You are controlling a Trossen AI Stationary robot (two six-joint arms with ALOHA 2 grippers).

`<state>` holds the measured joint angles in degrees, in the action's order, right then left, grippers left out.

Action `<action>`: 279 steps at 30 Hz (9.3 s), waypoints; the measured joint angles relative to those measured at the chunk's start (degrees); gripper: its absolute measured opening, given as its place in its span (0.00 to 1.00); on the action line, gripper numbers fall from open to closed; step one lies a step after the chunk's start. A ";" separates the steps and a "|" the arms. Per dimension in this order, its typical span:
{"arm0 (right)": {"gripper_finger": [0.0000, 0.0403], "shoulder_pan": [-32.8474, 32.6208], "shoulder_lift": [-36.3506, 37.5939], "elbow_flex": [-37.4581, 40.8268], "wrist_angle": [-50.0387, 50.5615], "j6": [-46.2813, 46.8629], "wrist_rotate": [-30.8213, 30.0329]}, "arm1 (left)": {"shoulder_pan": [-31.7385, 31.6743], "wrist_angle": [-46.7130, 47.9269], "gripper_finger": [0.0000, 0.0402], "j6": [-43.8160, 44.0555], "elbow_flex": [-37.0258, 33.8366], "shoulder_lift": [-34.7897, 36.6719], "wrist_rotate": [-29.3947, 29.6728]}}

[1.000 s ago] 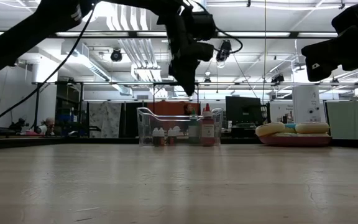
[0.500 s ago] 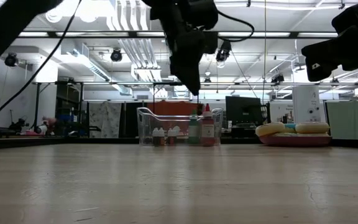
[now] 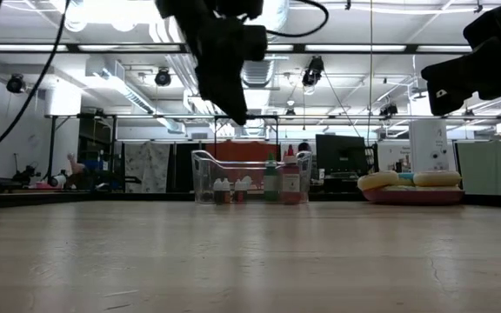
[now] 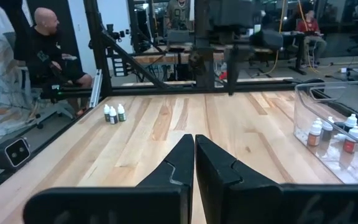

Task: Pick & Place food coloring
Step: Put the top small green food coloring bottle into the transparent bin

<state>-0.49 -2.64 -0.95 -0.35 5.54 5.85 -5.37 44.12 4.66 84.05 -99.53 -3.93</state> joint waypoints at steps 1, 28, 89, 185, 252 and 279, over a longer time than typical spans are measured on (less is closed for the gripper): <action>0.02 -0.01 -0.02 0.00 0.01 0.00 0.09 | 0.42 -0.97 0.28 0.17 -1.25 1.20 0.01; 0.02 -0.01 -0.85 0.00 0.01 0.02 0.07 | 18.67 -2.50 0.28 -0.65 -17.32 17.24 0.14; 0.02 -0.02 -0.85 0.00 0.04 0.02 0.09 | 44.71 6.40 0.49 20.36 -14.71 2.30 0.93; 0.02 -0.02 -0.84 0.00 0.04 0.02 0.11 | 33.09 12.94 0.10 20.30 -14.97 8.21 -1.50; 0.02 -0.01 -0.83 0.00 0.04 0.02 0.09 | -24.25 19.34 0.10 -7.90 26.14 -14.33 0.47; 0.02 0.00 -0.85 0.00 0.02 0.02 0.09 | -24.54 24.47 0.10 -15.08 33.82 -25.06 4.07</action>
<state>-0.49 -3.49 -0.95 -0.33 5.56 5.93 -29.91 68.59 -10.42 117.86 -124.58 0.14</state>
